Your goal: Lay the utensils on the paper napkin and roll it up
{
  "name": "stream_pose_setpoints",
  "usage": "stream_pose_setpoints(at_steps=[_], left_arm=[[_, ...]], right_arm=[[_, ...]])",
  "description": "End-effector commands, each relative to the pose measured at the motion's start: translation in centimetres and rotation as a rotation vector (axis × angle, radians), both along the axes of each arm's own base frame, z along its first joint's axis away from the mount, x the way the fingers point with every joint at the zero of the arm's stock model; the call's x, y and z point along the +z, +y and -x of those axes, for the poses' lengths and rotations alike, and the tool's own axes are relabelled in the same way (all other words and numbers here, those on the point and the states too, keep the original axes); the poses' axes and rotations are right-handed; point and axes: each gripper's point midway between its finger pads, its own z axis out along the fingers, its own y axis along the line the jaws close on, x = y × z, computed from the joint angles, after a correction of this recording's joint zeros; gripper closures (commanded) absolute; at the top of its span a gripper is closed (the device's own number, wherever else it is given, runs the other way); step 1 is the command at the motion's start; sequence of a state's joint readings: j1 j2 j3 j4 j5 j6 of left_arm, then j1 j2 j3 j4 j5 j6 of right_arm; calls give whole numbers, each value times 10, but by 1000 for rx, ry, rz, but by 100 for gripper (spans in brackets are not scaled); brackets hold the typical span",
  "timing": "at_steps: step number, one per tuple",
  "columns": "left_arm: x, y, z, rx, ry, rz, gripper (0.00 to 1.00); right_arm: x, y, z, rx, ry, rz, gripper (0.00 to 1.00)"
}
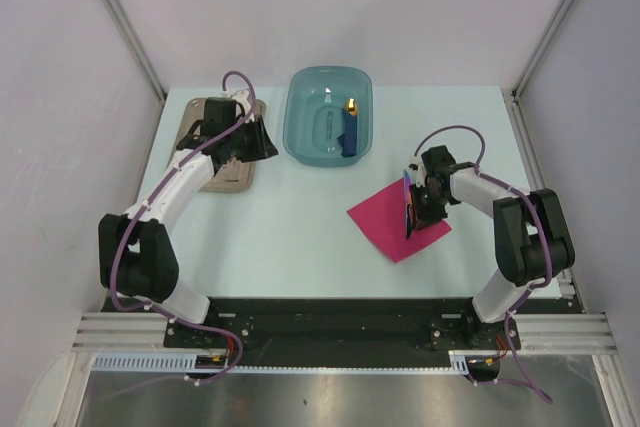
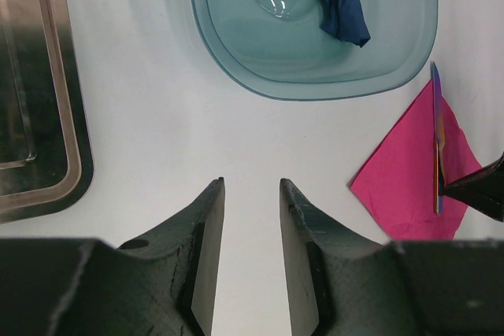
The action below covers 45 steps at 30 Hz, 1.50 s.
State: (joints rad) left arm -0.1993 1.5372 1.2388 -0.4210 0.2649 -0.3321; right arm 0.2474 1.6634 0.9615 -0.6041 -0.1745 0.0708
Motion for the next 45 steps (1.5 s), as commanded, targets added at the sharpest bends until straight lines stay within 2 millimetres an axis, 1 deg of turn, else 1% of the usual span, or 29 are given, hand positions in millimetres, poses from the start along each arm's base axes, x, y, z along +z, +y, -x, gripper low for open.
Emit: stream_pose_setpoints(at_steps=[1,6,9,11,12,14,15,17,18,19,20,21,22,23,24,25,26,27,28,29,30,32,33,35,36,39,40,41,45], left_arm=[[17,4,-4,17,-52,14,61],[16,4,-5,18,-48,10,61],[18,10,-11,28,-52,-5,61],[18,16,-18,46,-54,-15,61],[27,26,-28,71,-80,-21,61],[25,37,-42,90,-88,-35,61],[35,47,-53,98,-123,-56,60],[20,59,-70,102,-91,-95,59],[34,69,-84,95,-131,-121,59],[12,74,-93,88,-77,-140,58],[9,80,-100,67,-81,-170,58],[22,90,-114,68,-115,-185,57],[14,94,-119,55,-92,-213,56],[-10,101,-127,23,-59,-264,56],[-5,106,-140,15,-80,-298,56],[-13,110,-143,6,-61,-329,56],[-37,117,-150,-9,-25,-384,56],[-34,120,-159,-13,-42,-403,56],[-40,123,-163,-16,-34,-425,56],[-52,128,-170,-18,-22,-453,56],[-56,144,-173,4,-16,-464,56],[-64,151,-180,2,-8,-507,56],[-79,153,-181,-10,16,-517,56],[-88,156,-182,-31,32,-537,56],[-101,157,-181,-40,56,-544,57],[-117,164,-178,-37,99,-583,57],[-129,164,-174,-45,132,-579,57],[-131,165,-174,-40,140,-575,58],[-145,162,-163,-54,191,-563,62]], right_arm=[[-3,4,0,18,6,-5,79],[4,5,-4,25,-9,-2,79],[21,9,-13,43,-39,-37,77],[40,12,-26,59,-93,-75,75],[47,15,-29,74,-106,-103,72],[65,16,-39,118,-157,-132,69],[73,20,-38,149,-164,-170,65],[85,17,-42,153,-186,-200,61],[93,19,-43,161,-197,-228,57],[98,18,-44,167,-207,-237,55],[102,12,-47,150,-219,-244,50],[107,12,-49,151,-227,-262,48],[110,9,-50,146,-236,-268,45],[112,6,-52,136,-242,-268,40],[115,1,-54,121,-247,-273,38],[117,-2,-56,112,-255,-273,35],[118,-5,-56,103,-254,-274,30],[120,-9,-57,90,-258,-279,28],[122,-11,-58,84,-262,-282,27],[122,-13,-58,77,-262,-284,25],[124,-17,-60,69,-268,-284,24],[128,-20,-61,69,-274,-278,22],[129,-21,-61,67,-275,-276,21],[132,-22,-63,70,-280,-270,20],[134,-22,-64,74,-283,-268,20],[139,-22,-68,80,-297,-267,18],[141,-22,-69,80,-300,-266,18],[145,-30,-74,59,-317,-272,18],[158,-27,-81,70,-360,-294,17]])
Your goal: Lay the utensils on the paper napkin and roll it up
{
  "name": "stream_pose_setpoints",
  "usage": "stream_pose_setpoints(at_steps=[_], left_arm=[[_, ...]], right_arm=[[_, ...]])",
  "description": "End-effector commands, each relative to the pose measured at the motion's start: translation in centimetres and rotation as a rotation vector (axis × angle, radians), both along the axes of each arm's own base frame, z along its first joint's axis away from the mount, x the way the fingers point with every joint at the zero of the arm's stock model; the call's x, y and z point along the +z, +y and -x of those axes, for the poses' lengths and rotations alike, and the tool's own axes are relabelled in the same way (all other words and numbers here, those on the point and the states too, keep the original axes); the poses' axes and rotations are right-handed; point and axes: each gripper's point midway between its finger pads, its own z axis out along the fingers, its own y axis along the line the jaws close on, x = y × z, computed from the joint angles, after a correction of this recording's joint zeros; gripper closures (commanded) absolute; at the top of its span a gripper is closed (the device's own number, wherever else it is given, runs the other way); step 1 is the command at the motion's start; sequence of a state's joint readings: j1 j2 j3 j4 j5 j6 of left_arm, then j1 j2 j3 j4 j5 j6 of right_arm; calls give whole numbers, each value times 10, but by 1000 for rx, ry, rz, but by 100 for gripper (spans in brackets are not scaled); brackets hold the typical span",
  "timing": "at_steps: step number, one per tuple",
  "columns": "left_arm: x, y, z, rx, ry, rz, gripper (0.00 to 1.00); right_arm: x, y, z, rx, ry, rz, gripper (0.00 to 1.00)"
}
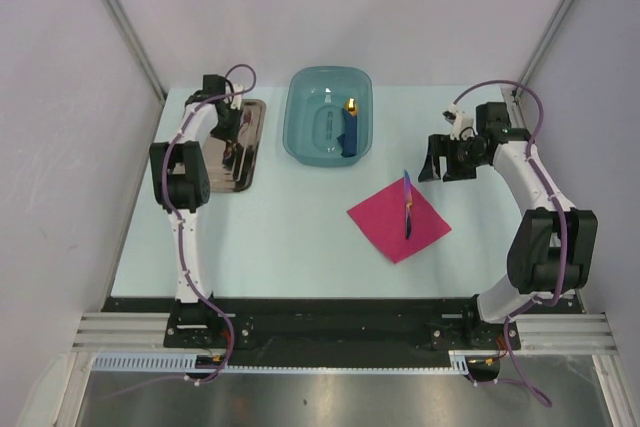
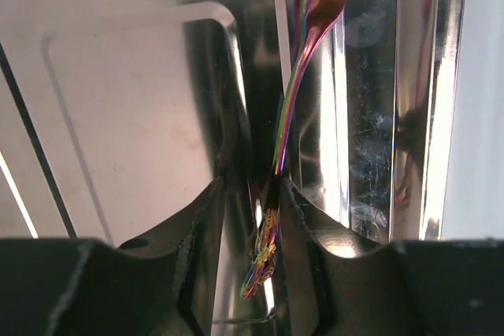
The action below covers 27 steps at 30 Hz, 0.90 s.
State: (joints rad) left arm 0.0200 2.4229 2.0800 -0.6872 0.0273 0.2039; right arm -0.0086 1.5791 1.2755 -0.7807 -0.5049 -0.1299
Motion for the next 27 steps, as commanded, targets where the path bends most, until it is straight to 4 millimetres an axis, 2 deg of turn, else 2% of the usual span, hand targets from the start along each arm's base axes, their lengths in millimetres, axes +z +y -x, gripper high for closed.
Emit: stream_pose_setpoints(at_steps=[1,4,5,6,8,10,11,13,14,15,16,17,19,20,21,22,23,24,25,26,27], left_arm=[[3,5,4,-16,17,-19,64],[2,3,8,-21,25,-14,75],[6,3,10,-21,20,-5,90],[10,2,8,-24,6,7,93],[31,0,9,-21,-38,41,100],[52,-3,6,-16,-91,75,100],[81,-2,3,-13,-158,81,100],[108,-6,4,-2,-212,138,100],[143,-9,6,-8,-276,168,100],[159,-13,9,2,-300,224,100],[176,-24,15,-24,-323,286,100],[211,-32,23,-47,-388,335,100],[240,-52,41,-63,-414,481,100],[263,-72,51,-149,-452,593,100],[306,-86,72,-159,-512,688,100],[314,-97,78,-211,-560,759,100],[336,-115,100,-308,-584,853,100],[344,-127,127,-297,-553,982,100],[382,-134,137,-413,-707,1010,100],[396,-143,156,-415,-669,1135,100],[399,-149,173,-441,-684,1180,100]], right_arm=[[38,1,-15,13,-117,-32,17],[54,6,-23,18,-160,-64,18],[59,9,-24,25,-173,-84,19],[66,11,-27,30,-191,-96,20],[78,16,-32,32,-233,-133,23],[90,23,-39,36,-274,-167,24],[94,27,-41,43,-287,-179,24],[111,33,-49,44,-332,-209,25],[116,47,-49,84,-351,-219,25],[130,54,-53,89,-383,-246,26],[139,60,-53,89,-392,-272,26],[146,66,-54,92,-408,-288,26],[173,82,-56,130,-481,-343,27],[184,88,-55,118,-482,-390,28],[206,99,-54,155,-558,-428,29],[219,104,-53,163,-588,-463,29],[234,110,-50,155,-602,-515,30],[262,121,-45,202,-698,-564,30],[278,126,-42,217,-745,-597,30],[302,133,-37,251,-828,-637,31],[313,139,-32,253,-816,-694,32]])
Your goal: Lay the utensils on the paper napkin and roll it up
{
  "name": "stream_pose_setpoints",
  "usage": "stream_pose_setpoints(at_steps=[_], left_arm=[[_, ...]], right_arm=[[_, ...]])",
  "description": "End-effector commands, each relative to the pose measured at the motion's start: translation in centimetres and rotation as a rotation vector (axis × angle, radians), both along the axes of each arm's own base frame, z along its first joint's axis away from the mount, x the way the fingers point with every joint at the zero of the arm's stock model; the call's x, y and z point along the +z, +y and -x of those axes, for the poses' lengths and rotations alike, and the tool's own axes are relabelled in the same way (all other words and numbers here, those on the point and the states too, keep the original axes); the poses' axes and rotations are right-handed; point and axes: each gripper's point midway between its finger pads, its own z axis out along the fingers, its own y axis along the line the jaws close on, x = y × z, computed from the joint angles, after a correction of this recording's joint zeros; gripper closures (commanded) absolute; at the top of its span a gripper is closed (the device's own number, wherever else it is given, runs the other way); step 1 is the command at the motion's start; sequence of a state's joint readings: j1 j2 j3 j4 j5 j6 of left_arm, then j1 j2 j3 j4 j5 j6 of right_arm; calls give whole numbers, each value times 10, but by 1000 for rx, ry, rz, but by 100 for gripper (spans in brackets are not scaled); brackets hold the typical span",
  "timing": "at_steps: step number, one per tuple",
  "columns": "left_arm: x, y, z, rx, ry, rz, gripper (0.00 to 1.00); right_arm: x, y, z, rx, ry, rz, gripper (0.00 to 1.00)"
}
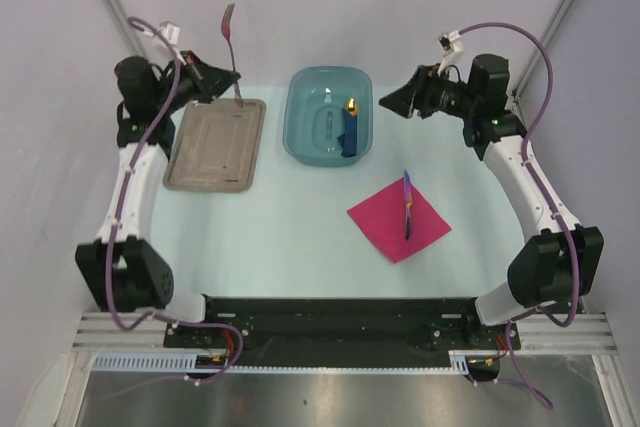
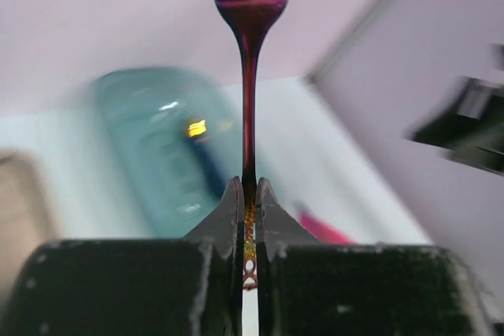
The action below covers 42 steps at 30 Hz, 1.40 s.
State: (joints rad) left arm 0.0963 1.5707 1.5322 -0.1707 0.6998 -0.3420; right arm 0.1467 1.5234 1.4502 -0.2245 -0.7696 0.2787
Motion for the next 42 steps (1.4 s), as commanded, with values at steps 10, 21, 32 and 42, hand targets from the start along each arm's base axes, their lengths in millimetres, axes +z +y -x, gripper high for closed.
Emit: stream_pose_setpoints(at_steps=[10,21,32,42], left_arm=[[135,-130,202,-733,-350,395,100],[148,-159,267,-935,-426,374,100],[144,-169,269,-968,-400,389,100],[139,-176,273,-1000,-383,395,100]], right_arm=[[205,101,99,324,-428,-416,33],[223,134,167,472,-546,-462,41],[227,135,189,522,-590,-476,46],[227,139,189,534,-572,-488,47]])
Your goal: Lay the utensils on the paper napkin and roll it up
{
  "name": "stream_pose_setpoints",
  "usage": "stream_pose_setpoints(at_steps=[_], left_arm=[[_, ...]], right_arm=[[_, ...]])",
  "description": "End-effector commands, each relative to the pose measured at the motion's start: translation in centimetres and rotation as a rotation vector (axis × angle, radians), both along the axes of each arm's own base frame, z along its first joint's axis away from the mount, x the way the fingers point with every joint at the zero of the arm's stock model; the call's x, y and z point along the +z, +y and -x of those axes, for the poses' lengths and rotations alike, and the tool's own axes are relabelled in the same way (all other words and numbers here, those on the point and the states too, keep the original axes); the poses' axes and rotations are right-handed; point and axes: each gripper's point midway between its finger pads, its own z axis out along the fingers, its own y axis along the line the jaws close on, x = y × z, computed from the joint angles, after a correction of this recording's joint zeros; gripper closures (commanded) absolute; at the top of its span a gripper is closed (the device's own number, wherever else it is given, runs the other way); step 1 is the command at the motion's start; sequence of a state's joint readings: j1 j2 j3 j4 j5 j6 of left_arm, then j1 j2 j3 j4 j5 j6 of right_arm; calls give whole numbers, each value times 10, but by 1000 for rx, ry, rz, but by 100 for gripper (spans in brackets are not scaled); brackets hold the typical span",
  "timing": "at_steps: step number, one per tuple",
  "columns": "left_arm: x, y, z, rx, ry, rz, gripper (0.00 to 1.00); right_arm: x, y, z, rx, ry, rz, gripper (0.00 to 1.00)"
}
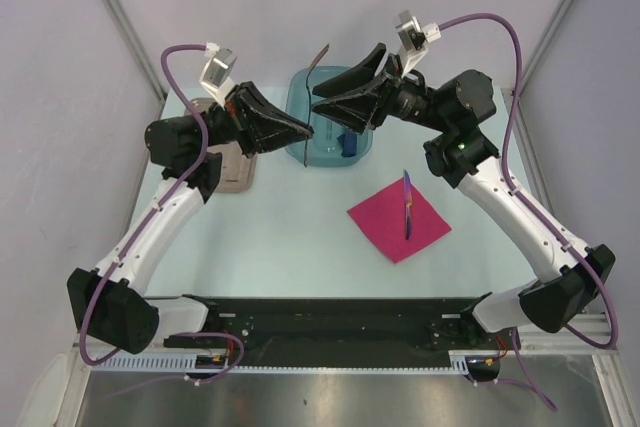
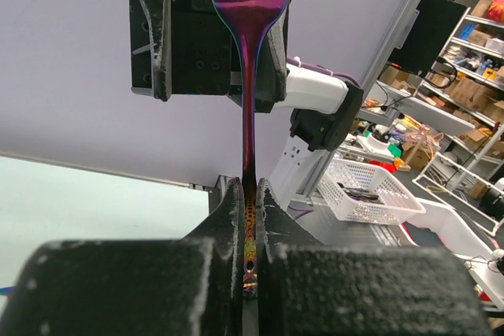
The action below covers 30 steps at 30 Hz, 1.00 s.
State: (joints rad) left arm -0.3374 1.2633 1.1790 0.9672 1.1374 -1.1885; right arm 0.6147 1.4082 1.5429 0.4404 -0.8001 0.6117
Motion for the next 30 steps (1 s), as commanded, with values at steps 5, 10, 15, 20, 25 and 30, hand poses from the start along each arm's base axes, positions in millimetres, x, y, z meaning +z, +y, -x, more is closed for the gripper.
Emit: stream_pose_setpoints(at_steps=[5,10,15,20,25,30], left_arm=[[3,-1,7,-16,-32,9,100],[2,-4,7,-22,-26,11,100],[1,-5,7,-26,-26,11,100],[2,-5,7,-19,-32,11,100],[-8,-9,-18,62,55,-18,46],[-31,12,-71,313,127,-105,16]], right_arm=[[16,-3,16,31,-49,-40,53],[14,-1,18,36,-30,-36,53],[11,1,16,37,-18,-27,57],[10,0,13,21,-5,-22,85],[6,-3,-4,-77,71,-8,100],[-33,-29,-52,-404,171,126,100]])
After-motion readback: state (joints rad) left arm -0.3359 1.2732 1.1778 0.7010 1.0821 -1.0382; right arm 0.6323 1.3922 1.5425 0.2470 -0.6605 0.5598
